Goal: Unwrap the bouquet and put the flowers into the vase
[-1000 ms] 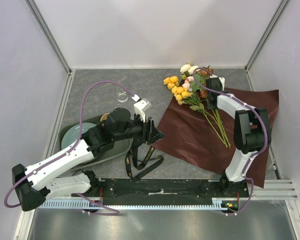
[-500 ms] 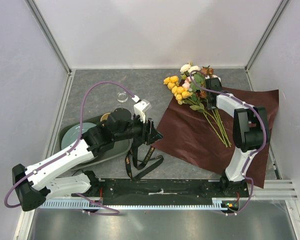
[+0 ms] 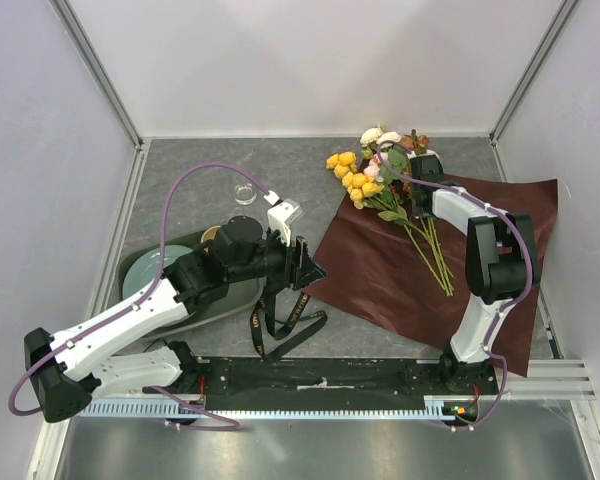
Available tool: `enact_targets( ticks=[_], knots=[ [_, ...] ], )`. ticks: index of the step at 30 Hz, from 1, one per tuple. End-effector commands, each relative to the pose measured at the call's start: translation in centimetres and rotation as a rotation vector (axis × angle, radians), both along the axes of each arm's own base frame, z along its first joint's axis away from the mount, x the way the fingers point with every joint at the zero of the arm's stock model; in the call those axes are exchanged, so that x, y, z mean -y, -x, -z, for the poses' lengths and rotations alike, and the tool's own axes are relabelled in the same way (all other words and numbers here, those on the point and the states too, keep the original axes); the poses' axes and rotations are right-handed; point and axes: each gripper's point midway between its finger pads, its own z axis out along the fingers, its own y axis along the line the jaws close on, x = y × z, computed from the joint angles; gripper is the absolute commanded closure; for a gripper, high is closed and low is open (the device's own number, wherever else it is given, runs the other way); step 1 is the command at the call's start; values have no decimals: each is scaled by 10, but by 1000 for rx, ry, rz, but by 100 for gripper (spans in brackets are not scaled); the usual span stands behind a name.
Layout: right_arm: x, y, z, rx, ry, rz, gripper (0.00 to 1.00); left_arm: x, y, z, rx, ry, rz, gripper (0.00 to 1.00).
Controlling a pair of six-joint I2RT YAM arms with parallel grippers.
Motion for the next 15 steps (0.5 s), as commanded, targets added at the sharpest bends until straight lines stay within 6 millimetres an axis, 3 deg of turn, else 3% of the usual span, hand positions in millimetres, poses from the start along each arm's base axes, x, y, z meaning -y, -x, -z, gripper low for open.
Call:
enact_targets(
  ticks=[1,6,10,12,15],
  knots=[
    [4,-15,-45,124,72,40,100,1,-3,-9,36,9,9,43],
    [25,-9,-100,236,216,159,100,1,-4,-11,33,9,5,43],
    [25,0,-147,336,233,166,100,-2,-8,-19,54,3,-15,37],
    [19,1,-160,370,203,149,100,-3,-11,-24,63,5,-24,33],
    [-9,4,-182,434,103,60,100,-4,-14,-33,69,23,-34,32]
  ],
)
